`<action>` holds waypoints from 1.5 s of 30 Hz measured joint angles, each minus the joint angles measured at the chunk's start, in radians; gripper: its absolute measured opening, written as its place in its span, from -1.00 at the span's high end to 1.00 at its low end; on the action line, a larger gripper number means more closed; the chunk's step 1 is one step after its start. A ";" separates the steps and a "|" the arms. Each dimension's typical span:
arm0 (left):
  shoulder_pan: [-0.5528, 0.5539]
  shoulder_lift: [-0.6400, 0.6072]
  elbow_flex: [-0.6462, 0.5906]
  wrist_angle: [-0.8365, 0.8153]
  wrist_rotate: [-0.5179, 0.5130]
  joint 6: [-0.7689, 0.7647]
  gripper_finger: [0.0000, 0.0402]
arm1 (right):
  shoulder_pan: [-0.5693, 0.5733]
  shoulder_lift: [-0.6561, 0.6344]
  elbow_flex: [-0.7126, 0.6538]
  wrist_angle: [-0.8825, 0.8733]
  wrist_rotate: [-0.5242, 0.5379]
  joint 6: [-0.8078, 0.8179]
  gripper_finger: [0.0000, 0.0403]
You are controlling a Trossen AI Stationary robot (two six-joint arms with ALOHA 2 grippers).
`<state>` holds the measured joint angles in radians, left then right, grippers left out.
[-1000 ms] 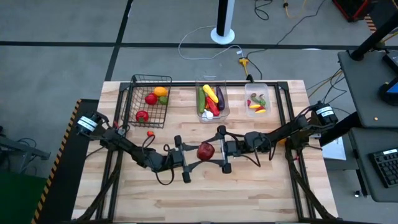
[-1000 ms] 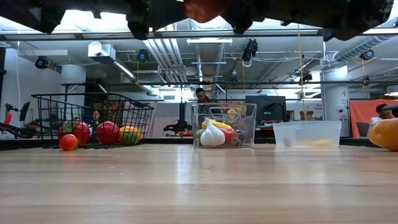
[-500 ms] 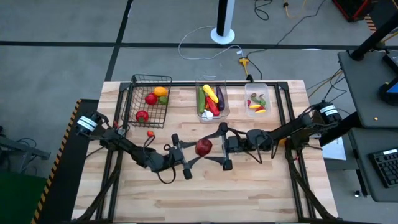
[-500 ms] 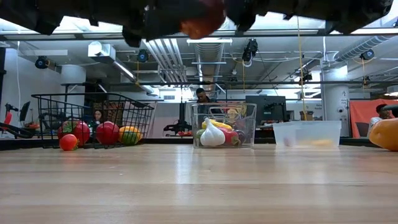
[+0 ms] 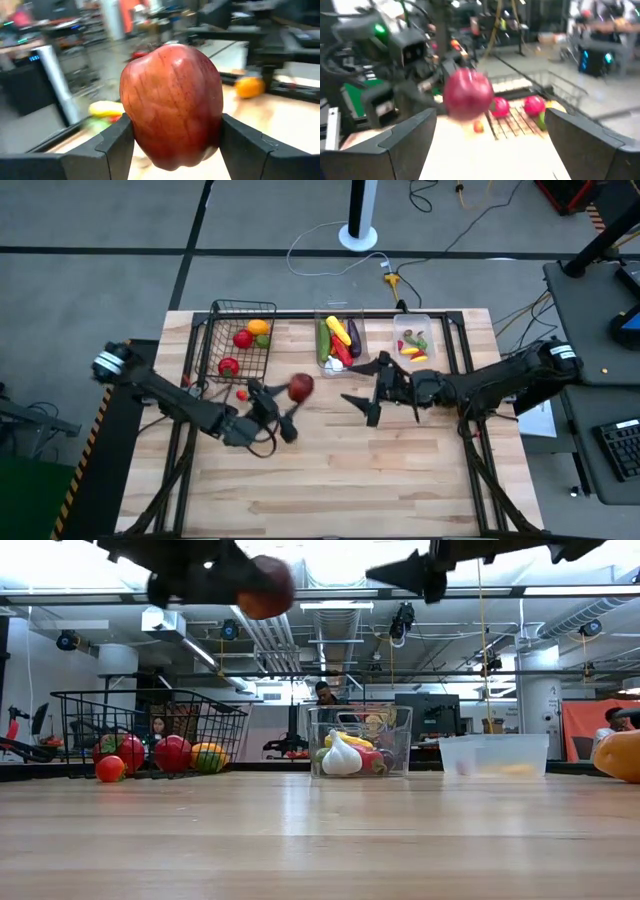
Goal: Sort produce into baskets
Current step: Put the red apple into the black wire basket
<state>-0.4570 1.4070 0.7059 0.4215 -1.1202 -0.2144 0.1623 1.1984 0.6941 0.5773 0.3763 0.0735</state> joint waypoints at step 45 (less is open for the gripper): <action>1.150 -0.111 0.286 -1.470 1.026 0.218 -0.12 | -0.094 0.008 0.000 -0.154 -0.010 0.155 -0.81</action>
<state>0.6935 1.2962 0.9922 -1.0482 -0.0946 0.0040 0.0681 1.2060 0.6937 0.4232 0.3668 0.2288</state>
